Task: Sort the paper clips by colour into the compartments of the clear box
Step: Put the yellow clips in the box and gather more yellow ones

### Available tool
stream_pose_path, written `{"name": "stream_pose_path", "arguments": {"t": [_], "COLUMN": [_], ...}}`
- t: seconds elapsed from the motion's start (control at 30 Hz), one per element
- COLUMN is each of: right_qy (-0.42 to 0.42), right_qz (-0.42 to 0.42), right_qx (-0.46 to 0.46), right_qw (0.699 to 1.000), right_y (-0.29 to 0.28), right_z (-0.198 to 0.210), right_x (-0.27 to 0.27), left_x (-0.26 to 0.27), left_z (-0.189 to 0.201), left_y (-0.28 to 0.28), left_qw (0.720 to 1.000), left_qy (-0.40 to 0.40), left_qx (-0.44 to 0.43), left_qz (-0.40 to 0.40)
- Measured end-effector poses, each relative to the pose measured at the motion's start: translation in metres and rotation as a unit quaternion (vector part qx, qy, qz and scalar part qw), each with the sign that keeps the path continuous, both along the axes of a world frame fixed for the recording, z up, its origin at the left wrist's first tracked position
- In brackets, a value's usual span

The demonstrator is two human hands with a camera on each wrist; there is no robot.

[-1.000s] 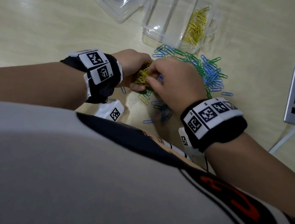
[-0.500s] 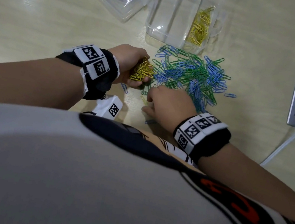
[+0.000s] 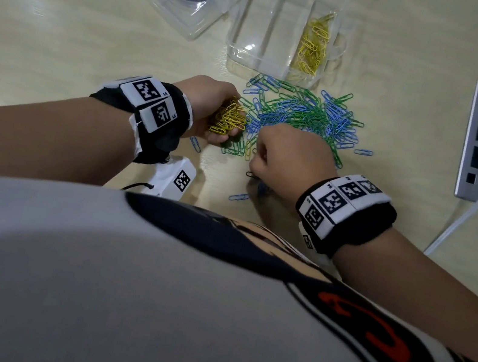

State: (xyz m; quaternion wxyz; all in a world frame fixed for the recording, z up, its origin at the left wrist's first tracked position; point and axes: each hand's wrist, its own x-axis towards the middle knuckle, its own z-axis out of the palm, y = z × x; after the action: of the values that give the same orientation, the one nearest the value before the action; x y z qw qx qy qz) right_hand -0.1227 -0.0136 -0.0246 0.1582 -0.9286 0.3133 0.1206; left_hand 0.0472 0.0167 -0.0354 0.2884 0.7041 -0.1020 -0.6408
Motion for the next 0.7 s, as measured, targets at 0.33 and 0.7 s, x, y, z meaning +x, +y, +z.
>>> {"name": "stream_pose_path", "arguments": {"t": [0.33,0.7], "right_qy": [0.015,0.016], "right_qz": [-0.005,-0.076], "right_qx": [0.009,0.008], "right_qw": [1.000,0.997], "right_y": [0.016,0.000], "right_z": [-0.016,-0.018], "right_x": [0.004,0.008], "left_x": [0.003,0.003], "left_z": [0.003,0.006], "left_y": [-0.002,-0.006], "left_qw": [1.000,1.000], "left_qy": [-0.007,-0.018], "left_qx": [0.004,0.009], "left_qz": [0.006,0.007]}}
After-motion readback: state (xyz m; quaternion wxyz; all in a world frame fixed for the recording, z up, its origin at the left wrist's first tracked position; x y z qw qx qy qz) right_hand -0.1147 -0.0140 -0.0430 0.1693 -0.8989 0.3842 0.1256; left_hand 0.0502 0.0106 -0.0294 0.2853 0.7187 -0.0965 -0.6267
